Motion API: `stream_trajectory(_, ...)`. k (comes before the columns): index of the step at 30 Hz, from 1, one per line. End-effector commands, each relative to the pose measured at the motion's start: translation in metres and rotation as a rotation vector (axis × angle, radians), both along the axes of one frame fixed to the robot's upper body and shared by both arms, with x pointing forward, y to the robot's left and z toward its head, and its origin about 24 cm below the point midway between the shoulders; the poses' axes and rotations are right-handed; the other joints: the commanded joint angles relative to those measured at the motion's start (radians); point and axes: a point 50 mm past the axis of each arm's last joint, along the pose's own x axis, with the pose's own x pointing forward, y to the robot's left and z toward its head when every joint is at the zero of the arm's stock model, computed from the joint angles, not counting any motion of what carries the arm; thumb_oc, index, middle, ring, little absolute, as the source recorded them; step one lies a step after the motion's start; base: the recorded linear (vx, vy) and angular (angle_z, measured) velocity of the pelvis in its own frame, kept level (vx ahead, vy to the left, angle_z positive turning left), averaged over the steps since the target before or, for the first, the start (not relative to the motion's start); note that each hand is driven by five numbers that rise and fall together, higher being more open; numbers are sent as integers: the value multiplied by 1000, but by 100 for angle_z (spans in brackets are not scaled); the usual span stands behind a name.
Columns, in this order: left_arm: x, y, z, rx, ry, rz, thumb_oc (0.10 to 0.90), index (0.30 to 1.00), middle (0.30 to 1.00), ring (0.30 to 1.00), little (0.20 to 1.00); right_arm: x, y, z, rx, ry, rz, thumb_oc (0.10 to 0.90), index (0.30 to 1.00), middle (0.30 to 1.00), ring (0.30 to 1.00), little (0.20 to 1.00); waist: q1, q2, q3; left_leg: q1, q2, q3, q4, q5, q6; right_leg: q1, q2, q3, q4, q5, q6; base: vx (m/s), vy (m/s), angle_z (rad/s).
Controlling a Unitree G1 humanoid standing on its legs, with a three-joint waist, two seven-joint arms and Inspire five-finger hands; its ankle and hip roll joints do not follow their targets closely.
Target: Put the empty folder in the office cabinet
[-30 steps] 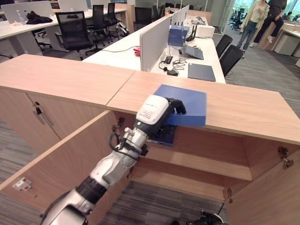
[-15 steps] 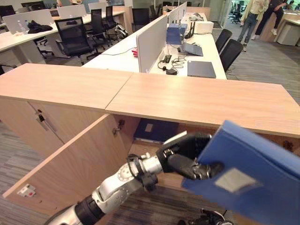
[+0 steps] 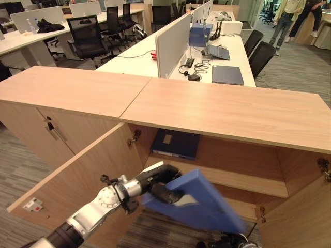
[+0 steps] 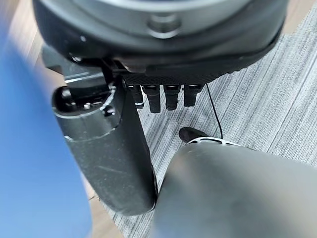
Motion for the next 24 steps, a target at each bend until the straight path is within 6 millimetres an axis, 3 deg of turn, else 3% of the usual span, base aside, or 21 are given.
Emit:
stream_trajectory(1, 32, -8, 67, 25, -380, -71, 400, 300, 300, 300, 300, 19, 11, 4, 6, -22, 121, 800, 900, 900, 900, 900, 17, -17, 8, 5, 5, -38, -2, -77, -19, 85, -15, -2, 9, -113, 69, 0, 0, 0)
stream_trajectory(3, 27, 17, 57, 151, -412, 54, 400, 300, 300, 300, 300, 40, 5, 14, -25, -121, 144, 800, 900, 900, 900, 900, 27, -18, 12, 2, 5, -42, -2, -78, -17, 82, -16, -3, 9, -116, 66, -1, 4, 2)
stream_trajectory(8, 21, 23, 49, 125, -425, 151, 400, 300, 300, 300, 300, 60, -1, 31, -74, -245, 213, 800, 900, 900, 900, 900, 20, -16, 15, 1, 4, -44, -2, -81, -14, 82, -16, -4, 9, -119, 63, -3, 4, 2)
stream_trajectory(10, 22, 20, 48, 109, -441, 170, 400, 300, 300, 300, 300, 62, -2, 34, -64, -266, 190, 800, 900, 900, 900, 900, 17, -14, 17, 0, 3, -44, -2, -81, -14, 82, -16, -5, 9, -119, 62, 0, 0, 0)
stream_trajectory(15, 20, 12, 46, 75, -449, 168, 400, 300, 300, 300, 300, 75, 19, 44, 34, -351, 229, 800, 900, 900, 900, 900, 21, -15, 21, -3, 2, -43, -2, -81, -13, 84, -18, -10, 9, -120, 61, 0, 0, 0)
stream_trajectory(24, 25, -14, 46, -29, -441, 81, 400, 300, 300, 300, 300, 118, 58, 99, 231, -678, 262, 800, 900, 900, 900, 900, 15, -5, 29, -7, 0, -39, -2, -77, -12, 79, -22, -11, 9, -119, 62, 0, 0, 0)
